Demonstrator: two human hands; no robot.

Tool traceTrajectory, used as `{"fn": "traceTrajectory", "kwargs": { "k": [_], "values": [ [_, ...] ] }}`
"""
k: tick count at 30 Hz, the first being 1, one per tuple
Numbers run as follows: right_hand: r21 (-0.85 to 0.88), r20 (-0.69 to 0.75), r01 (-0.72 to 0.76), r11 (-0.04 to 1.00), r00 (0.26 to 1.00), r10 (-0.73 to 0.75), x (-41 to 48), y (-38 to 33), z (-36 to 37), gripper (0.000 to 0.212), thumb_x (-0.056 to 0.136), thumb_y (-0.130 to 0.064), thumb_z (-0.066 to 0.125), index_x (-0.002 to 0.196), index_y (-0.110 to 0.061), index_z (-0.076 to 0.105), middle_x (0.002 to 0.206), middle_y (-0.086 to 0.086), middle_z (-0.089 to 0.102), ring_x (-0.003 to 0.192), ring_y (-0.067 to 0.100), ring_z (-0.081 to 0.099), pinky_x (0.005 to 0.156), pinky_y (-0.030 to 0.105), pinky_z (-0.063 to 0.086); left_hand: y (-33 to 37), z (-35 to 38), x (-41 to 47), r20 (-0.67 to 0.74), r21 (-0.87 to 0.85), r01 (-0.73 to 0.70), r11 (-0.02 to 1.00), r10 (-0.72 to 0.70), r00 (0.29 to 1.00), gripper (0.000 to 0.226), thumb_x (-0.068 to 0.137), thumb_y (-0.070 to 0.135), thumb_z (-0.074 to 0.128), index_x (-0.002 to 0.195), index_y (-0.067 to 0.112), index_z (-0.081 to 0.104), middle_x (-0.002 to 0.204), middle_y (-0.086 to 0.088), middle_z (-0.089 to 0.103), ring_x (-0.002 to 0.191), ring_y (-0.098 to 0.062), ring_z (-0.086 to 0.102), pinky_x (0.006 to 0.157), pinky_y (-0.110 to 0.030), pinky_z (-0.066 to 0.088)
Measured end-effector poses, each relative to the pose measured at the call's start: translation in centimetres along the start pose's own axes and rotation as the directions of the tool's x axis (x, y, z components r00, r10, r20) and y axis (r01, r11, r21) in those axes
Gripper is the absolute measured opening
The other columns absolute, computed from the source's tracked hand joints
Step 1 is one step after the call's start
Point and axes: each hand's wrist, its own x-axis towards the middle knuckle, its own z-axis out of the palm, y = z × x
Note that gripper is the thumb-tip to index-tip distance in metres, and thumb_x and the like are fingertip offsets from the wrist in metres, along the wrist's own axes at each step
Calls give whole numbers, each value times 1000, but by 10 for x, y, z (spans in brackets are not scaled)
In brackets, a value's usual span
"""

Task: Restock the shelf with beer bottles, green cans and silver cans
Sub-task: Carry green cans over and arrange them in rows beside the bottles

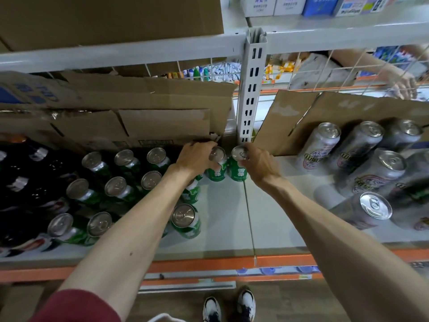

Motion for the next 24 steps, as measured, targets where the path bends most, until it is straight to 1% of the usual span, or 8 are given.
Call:
{"fn": "traceTrajectory", "kwargs": {
  "k": [3,8,11,12,14,19,24],
  "values": [
    [27,-12,37,999,999,-36,-2,2,1,40,88,-21,63,125,-23,50,122,14,65,101,40,64,77,51,55,0,-1,-2,34,-29,9,1000,-8,999,70,82,42,74,142,16,48,138,-8,59,126,-30,53,104,-41,40],
    [23,-16,50,998,999,-50,-2,3,3,40,89,-20,63,127,-22,50,119,13,66,99,39,64,77,51,55,-1,-1,-4,27,-48,10,999,-9,1000,66,82,40,75,138,16,52,134,-8,62,123,-29,55,101,-39,41],
    [19,-28,26,999,999,-26,-2,10,3,29,92,-22,60,119,-16,53,109,14,68,90,38,65,74,49,55,-2,-2,-4,37,-52,13,999,-11,999,65,82,39,75,138,16,53,134,-7,62,124,-28,55,103,-39,40],
    [22,-31,15,1000,999,-14,-2,13,2,24,92,-22,60,114,-13,54,105,15,68,86,38,64,72,48,54,-2,-2,-4,31,-56,12,998,-11,999,64,82,39,74,138,16,53,134,-7,62,124,-27,55,103,-39,39],
    [39,-28,5,999,1000,-4,-1,19,0,23,91,-22,60,111,-11,55,103,16,68,84,38,64,71,49,55,-1,0,-4,17,-70,10,997,-8,1000,65,82,39,74,139,16,52,133,-7,62,123,-27,56,104,-40,39],
    [26,0,7,1000,1000,-7,-1,20,-5,26,91,-20,61,114,-10,55,104,18,67,86,40,63,73,49,53,1,3,-4,-13,-81,-6,997,5,1000,62,82,41,74,136,18,54,128,-6,65,118,-26,58,104,-43,39],
    [16,12,11,1000,1000,-11,-1,24,-8,26,92,-22,60,114,-8,56,104,19,67,87,40,61,72,46,51,0,5,-6,-52,-99,-32,995,27,998,56,83,41,73,132,18,57,124,-4,68,116,-26,60,105,-43,38]
  ]
}}
